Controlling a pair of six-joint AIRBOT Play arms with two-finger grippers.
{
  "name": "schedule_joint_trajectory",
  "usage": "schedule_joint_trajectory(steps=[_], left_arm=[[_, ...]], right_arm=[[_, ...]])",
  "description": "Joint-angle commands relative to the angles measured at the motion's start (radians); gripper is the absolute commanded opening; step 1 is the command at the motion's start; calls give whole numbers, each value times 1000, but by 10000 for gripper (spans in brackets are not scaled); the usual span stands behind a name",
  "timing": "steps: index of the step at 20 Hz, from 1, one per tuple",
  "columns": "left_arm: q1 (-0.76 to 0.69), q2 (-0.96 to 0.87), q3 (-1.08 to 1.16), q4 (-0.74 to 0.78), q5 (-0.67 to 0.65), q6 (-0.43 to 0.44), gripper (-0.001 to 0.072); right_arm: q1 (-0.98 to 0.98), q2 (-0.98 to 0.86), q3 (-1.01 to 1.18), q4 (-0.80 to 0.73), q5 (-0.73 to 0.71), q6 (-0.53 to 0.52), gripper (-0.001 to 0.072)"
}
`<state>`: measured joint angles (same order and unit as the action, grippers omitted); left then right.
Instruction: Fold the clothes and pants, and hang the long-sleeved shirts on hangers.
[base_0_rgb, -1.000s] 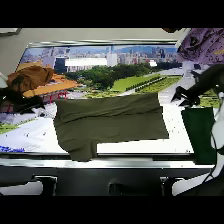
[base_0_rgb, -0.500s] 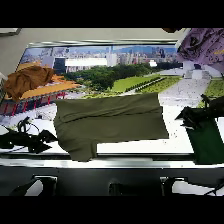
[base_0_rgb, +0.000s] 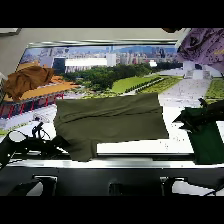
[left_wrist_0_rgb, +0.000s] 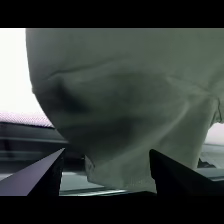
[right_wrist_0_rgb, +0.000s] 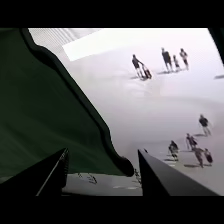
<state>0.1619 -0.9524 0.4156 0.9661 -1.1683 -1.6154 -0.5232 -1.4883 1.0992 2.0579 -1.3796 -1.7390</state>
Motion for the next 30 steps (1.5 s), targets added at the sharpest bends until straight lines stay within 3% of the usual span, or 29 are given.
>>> schedule_joint_trajectory(steps=[1,3,5,7,8,9,16,23,25,26,28,29,30], left_arm=[[-78,-37,-6,-19,77,-44,596],[-104,-75,-6,-34,81,-43,582],[-113,-82,-6,-35,81,-43,312],[-113,-82,-6,-35,81,-42,273],[-113,-82,-6,-36,77,-26,104],[-113,-80,-6,-36,76,-10,18],[-112,-79,-5,-35,60,-4,18],[-112,-79,-5,-35,58,-4,18],[-112,-79,-5,-35,58,-4,18],[-109,-79,-5,-35,58,-4,18],[-97,-76,-4,-32,58,-4,18],[-86,-72,-1,-31,57,4,18],[-70,-68,4,-31,50,16,18]], right_arm=[[-1,1,-3,2,7,-1,473],[-1,1,-2,-2,3,-3,473],[-1,1,-2,-22,-3,-9,473],[-1,1,-3,-50,-3,-10,472],[-1,0,-3,-60,-7,-12,473],[-1,0,-3,-66,-14,-13,473],[-1,0,-129,-40,-46,-81,477],[-1,0,-246,57,50,-135,473],[-1,0,-246,79,78,-135,335],[-1,0,-246,93,89,-135,312],[-1,1,-246,106,90,-143,159],[-1,1,-246,108,89,-143,46],[-1,1,-246,116,84,-150,25]])
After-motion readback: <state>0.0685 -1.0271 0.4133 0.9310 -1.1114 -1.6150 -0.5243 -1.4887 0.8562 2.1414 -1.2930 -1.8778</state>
